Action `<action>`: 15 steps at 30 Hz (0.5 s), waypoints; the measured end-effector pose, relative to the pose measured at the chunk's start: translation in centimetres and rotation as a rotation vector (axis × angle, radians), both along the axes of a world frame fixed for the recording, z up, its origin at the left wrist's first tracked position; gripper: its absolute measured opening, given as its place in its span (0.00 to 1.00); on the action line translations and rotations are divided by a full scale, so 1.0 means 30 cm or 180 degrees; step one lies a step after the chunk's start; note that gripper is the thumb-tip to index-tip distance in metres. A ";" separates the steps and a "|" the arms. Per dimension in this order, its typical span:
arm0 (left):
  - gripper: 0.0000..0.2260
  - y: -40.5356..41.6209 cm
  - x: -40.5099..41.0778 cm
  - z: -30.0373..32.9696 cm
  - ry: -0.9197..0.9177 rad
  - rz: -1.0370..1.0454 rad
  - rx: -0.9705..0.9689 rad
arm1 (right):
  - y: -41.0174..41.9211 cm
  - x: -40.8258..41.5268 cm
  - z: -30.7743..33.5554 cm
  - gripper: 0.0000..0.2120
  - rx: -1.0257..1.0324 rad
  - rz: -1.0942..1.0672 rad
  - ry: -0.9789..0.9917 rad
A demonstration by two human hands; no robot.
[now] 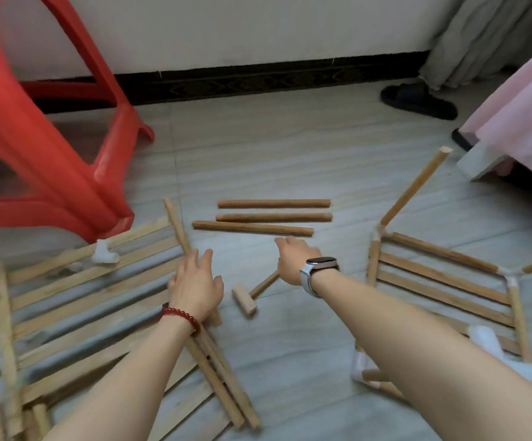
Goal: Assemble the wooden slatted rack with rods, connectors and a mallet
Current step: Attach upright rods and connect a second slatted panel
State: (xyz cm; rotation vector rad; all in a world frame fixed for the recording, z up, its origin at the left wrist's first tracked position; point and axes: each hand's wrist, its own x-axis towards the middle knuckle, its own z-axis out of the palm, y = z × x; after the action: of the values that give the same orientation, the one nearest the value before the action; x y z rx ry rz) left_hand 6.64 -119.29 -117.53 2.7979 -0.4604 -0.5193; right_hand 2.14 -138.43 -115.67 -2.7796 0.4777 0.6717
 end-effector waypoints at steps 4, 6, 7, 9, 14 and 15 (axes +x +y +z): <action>0.30 0.075 0.057 -0.162 -0.0032 0.0036 0.0069 | 0.009 0.161 -0.182 0.30 0.0049 -0.0259 0.0023; 0.30 0.091 0.061 -0.231 0.0021 0.0120 0.0073 | 0.007 0.211 -0.247 0.31 -0.0009 -0.0344 0.0042; 0.30 0.094 0.060 -0.266 -0.0010 0.0188 0.0060 | 0.001 0.236 -0.281 0.31 -0.0079 -0.0302 0.0021; 0.29 0.086 0.055 -0.308 -0.0174 0.0277 0.0008 | -0.023 0.265 -0.325 0.28 -0.0278 -0.0127 -0.0032; 0.28 0.093 0.038 -0.350 -0.0135 0.0356 -0.0058 | -0.001 0.278 -0.392 0.18 -0.0921 0.0404 -0.0123; 0.28 0.097 0.037 -0.348 -0.0122 0.0367 -0.0114 | 0.013 0.277 -0.401 0.18 -0.0930 0.0483 -0.0109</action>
State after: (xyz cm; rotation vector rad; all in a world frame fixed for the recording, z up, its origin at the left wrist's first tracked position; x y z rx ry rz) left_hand 7.75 -116.37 -127.96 2.7839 -0.3106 -0.4289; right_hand 10.45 -138.03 -127.71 -3.1229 0.3878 0.6293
